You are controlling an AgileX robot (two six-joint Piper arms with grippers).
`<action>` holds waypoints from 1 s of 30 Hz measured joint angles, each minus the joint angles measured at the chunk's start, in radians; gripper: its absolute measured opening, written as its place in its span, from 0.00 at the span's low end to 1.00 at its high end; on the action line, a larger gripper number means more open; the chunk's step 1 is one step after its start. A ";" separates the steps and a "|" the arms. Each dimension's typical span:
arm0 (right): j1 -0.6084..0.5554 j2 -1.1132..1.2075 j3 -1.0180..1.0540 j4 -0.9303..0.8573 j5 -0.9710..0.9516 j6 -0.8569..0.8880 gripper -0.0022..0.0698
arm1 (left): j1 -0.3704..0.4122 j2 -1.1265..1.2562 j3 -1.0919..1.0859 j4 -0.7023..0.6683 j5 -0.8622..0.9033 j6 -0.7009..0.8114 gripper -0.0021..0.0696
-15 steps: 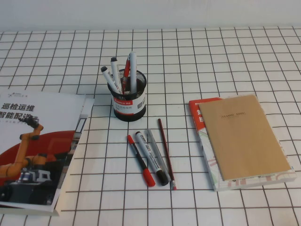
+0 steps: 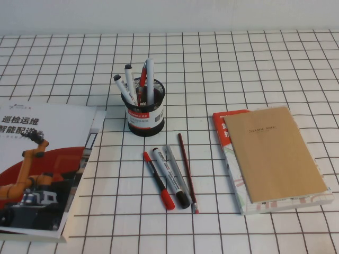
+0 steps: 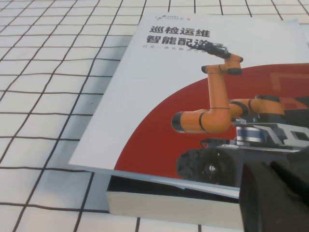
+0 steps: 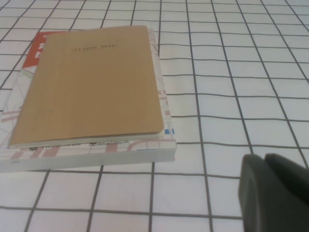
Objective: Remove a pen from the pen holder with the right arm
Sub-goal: 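Take a marker out of the pen holder and lay it on the table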
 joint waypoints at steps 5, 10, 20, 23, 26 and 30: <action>0.000 0.000 0.000 0.000 0.000 0.000 0.01 | 0.000 0.000 0.000 0.000 0.000 0.000 0.03; 0.000 0.000 0.000 0.000 0.000 0.000 0.01 | 0.000 0.000 0.000 0.000 0.000 0.000 0.03; 0.000 0.000 0.000 0.000 0.000 0.000 0.01 | 0.000 0.000 0.000 0.000 0.000 0.000 0.03; 0.000 0.000 0.000 0.004 0.000 0.000 0.01 | 0.000 0.000 0.000 0.000 0.000 0.000 0.03; 0.000 0.000 0.000 0.077 -0.028 0.000 0.01 | 0.000 0.000 0.000 0.000 0.000 0.000 0.03; 0.000 0.000 0.000 0.250 -0.126 0.000 0.01 | 0.000 0.000 0.000 0.000 0.000 0.000 0.03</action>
